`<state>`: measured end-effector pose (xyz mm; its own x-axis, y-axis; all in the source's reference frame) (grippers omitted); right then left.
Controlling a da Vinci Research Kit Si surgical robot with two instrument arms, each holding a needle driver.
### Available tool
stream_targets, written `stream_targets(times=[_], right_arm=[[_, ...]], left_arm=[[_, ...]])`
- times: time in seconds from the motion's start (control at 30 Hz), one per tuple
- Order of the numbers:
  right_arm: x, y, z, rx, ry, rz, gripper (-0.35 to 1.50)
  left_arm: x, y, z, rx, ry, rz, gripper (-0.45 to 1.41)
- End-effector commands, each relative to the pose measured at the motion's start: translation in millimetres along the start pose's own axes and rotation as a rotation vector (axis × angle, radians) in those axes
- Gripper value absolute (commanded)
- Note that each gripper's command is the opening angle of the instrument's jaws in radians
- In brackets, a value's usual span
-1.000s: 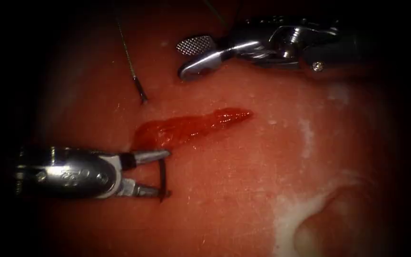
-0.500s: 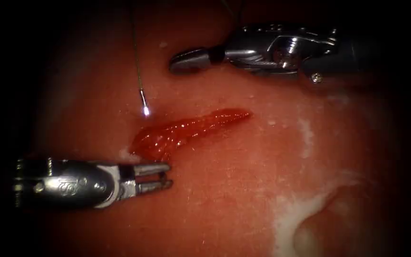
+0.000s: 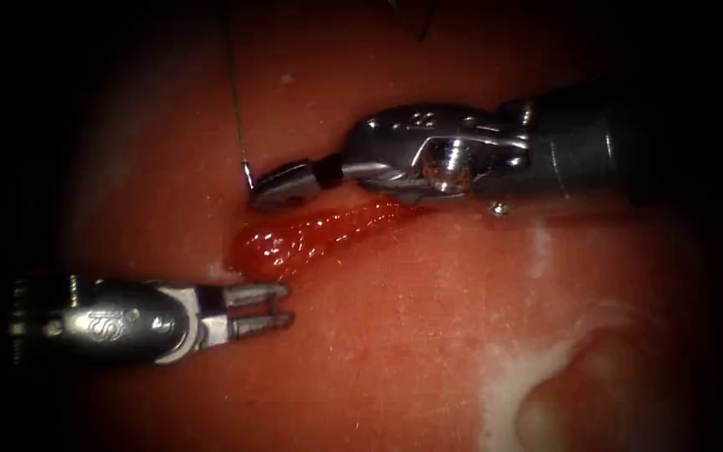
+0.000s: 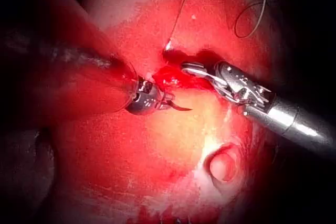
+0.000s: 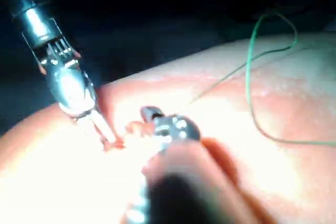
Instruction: Wound Closure
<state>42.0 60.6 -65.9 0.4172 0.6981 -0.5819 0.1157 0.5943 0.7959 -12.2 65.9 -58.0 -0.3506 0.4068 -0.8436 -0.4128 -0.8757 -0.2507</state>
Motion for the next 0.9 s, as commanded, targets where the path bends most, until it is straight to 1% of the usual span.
stream_targets(times=[0.03,0.1,0.17,0.27,0.37,0.43,0.53,0.63,0.7,0.73,0.77,0.8,0.87,0.9], right_arm=[[-0.6,0.2,1.1,0.001,-0.011,0.002,-0.35],[-1.0,0.3,1.3,-0.002,-0.021,0.005,-0.35],[-1.9,0.5,1.7,-0.013,-0.048,0.006,-0.35],[-2.7,0.8,2.0,-0.015,-0.055,0.01,-0.35],[-3.9,1.3,2.0,-0.025,-0.08,0.003,-0.35],[-4.4,1.7,2.0,-0.036,-0.104,0.001,-0.35],[-4.6,1.8,2.0,-0.037,-0.105,0.0,-0.35],[-4.6,1.7,2.1,-0.036,-0.105,0.0,-0.35],[-4.6,1.6,2.2,-0.038,-0.104,-0.001,-0.35],[-4.6,1.6,2.2,-0.038,-0.104,-0.001,-0.35],[-4.6,1.6,2.2,-0.038,-0.104,-0.001,-0.35],[-4.5,1.6,2.1,-0.038,-0.104,-0.001,-0.35],[-4.5,1.6,2.1,-0.038,-0.104,0.0,-0.35],[-4.5,1.6,2.1,-0.038,-0.104,0.0,-0.35]], left_arm=[[-0.5,0.5,0.6,-0.002,-0.001,-0.001,-0.35],[-0.4,0.5,0.6,-0.003,-0.001,-0.001,-0.35],[-0.1,0.5,0.5,-0.004,-0.001,-0.004,-0.35],[0.2,0.6,0.4,-0.005,-0.001,-0.007,-0.35],[0.8,0.7,0.2,-0.016,0.001,-0.011,-0.35],[1.7,0.7,-0.2,-0.046,0.009,-0.1,-0.35],[3.5,0.4,-0.9,-0.058,0.012,-0.221,-0.35],[4.7,-0.1,-1.3,-0.065,0.018,-0.332,-0.35],[5.3,-0.7,-1.6,-0.103,0.015,-0.454,-0.35],[5.4,-0.9,-1.6,-0.13,0.015,-0.546,-0.35],[5.4,-0.9,-1.6,-0.147,0.014,-0.597,-0.35],[5.2,-1.0,-1.6,-0.187,0.01,-0.707,-0.35],[5.2,-1.1,-1.5,-0.222,-0.002,-0.798,-0.35],[5.2,-1.2,-1.5,-0.255,-0.002,-0.868,-0.35]])
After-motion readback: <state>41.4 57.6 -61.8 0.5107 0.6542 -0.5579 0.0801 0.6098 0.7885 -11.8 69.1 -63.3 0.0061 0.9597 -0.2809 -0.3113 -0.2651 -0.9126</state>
